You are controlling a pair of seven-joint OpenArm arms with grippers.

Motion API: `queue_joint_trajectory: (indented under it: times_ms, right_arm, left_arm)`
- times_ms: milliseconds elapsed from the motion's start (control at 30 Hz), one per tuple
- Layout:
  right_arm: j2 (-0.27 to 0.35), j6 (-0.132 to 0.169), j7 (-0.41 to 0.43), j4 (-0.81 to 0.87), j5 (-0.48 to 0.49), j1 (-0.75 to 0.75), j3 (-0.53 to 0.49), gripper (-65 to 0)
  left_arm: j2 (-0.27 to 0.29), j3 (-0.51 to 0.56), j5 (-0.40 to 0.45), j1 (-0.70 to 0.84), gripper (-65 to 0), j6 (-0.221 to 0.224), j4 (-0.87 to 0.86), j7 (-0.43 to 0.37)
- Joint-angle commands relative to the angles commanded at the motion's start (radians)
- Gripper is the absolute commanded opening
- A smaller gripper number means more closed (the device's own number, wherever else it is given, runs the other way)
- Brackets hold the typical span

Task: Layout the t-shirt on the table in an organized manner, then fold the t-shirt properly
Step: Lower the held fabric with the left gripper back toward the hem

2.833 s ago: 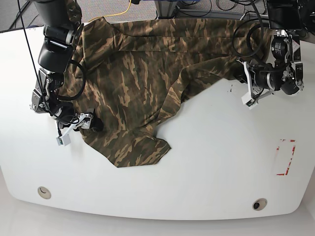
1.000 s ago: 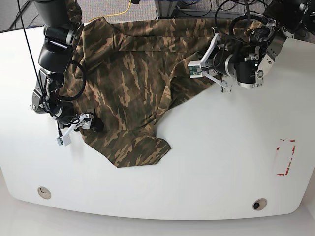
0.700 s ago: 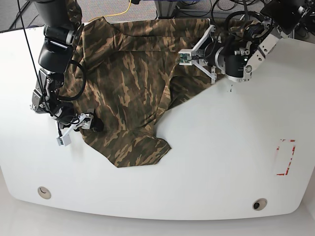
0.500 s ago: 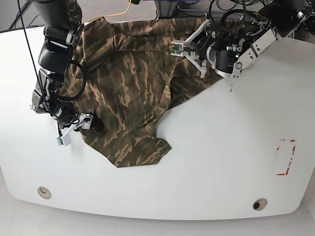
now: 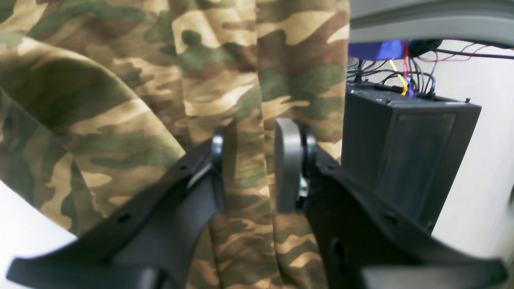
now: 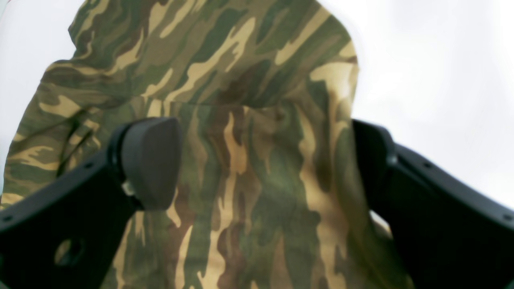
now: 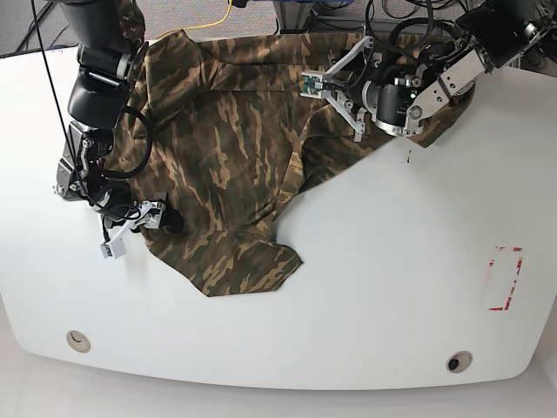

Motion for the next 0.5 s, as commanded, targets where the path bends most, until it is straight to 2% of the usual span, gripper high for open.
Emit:
queue_joint_trajectory:
  times_ms: [167, 400, 500]
  right_arm:
    - [-0.002, 0.000, 0.000, 0.000, 0.000, -0.002, 0.000, -6.7]
    - [-0.002, 0.000, 0.000, 0.000, 0.000, -0.003, 0.000, -6.7]
    - [-0.002, 0.000, 0.000, 0.000, 0.000, -0.005, 0.000, -6.7]
  left_arm:
    - [0.028, -0.110, -0.002, 0.000, -48.6, 0.000, 0.000, 0.000]
    - [0.098, -0.394, 0.005, 0.026, -48.5, 0.000, -0.031, 0.000]
    - [0.118, -0.443, 0.005, 0.025, -48.5, 0.000, -0.060, 0.000]
